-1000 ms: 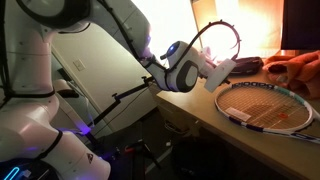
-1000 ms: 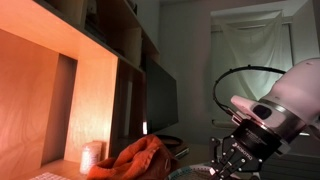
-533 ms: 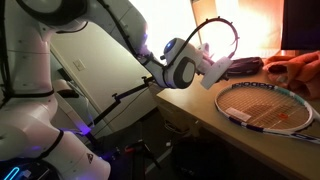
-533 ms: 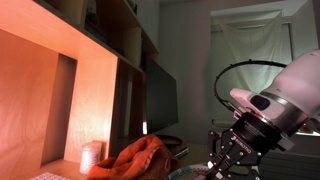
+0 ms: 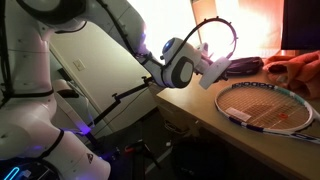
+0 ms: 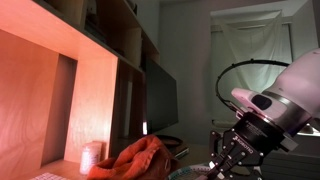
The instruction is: Drop the box on the racket onto the floor
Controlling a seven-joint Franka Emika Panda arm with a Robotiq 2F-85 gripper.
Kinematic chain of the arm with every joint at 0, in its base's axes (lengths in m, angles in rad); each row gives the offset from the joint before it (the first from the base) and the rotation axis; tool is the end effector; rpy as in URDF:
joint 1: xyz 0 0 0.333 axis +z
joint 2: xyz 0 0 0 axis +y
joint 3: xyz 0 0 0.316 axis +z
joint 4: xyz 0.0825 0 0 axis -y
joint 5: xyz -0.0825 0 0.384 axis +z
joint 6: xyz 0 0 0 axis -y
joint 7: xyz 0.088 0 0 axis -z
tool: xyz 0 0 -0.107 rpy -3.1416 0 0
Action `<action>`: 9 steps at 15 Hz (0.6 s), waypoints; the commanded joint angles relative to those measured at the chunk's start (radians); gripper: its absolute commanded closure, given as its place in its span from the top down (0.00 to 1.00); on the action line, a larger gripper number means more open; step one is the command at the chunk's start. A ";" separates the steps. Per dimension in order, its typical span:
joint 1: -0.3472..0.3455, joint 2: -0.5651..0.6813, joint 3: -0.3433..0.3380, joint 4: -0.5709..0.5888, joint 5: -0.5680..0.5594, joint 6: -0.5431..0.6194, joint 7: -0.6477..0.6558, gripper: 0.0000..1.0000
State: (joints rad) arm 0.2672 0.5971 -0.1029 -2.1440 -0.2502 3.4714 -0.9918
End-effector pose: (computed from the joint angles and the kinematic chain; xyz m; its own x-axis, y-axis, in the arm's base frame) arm 0.5915 0.1310 0.2041 0.0253 0.9743 0.2237 0.7662 -0.1627 0.6217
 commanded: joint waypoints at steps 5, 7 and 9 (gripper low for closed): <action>0.019 -0.051 -0.023 -0.042 -0.017 0.000 0.032 0.00; 0.023 -0.054 -0.027 -0.042 -0.015 -0.001 0.030 0.00; 0.024 -0.058 -0.027 -0.045 -0.009 -0.001 0.032 0.00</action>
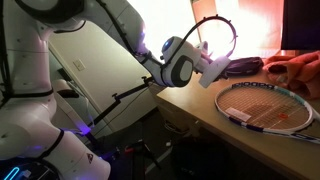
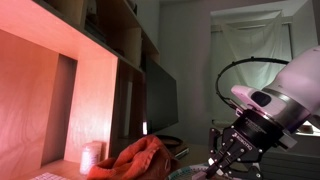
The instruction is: Drop the box on the racket onto the floor
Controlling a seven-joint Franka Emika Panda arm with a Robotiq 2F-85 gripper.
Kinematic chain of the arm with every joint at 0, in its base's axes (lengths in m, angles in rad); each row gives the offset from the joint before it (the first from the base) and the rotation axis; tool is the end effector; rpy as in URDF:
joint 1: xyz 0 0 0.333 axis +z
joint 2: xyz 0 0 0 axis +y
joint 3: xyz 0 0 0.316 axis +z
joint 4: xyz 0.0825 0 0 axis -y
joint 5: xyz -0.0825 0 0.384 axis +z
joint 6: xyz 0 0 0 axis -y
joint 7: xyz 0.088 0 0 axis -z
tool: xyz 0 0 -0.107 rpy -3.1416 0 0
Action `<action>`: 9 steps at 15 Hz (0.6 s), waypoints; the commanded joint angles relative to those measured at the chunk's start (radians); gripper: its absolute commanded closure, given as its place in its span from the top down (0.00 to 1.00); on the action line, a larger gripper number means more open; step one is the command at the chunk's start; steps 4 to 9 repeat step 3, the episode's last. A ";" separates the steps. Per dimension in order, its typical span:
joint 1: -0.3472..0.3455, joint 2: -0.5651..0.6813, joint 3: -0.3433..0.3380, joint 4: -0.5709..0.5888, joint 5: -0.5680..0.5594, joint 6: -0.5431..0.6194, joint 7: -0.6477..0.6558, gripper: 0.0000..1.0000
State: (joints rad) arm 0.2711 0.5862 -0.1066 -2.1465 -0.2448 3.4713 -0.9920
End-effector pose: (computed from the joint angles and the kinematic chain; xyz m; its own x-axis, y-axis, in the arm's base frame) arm 0.5922 0.1308 0.2099 0.0275 0.9737 0.2263 0.7603 -0.1673 0.6277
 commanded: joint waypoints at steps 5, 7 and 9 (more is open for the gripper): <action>0.018 -0.049 -0.020 -0.041 -0.019 0.000 0.032 0.00; 0.018 -0.049 -0.020 -0.041 -0.019 0.000 0.032 0.00; 0.018 -0.049 -0.020 -0.041 -0.019 0.000 0.032 0.00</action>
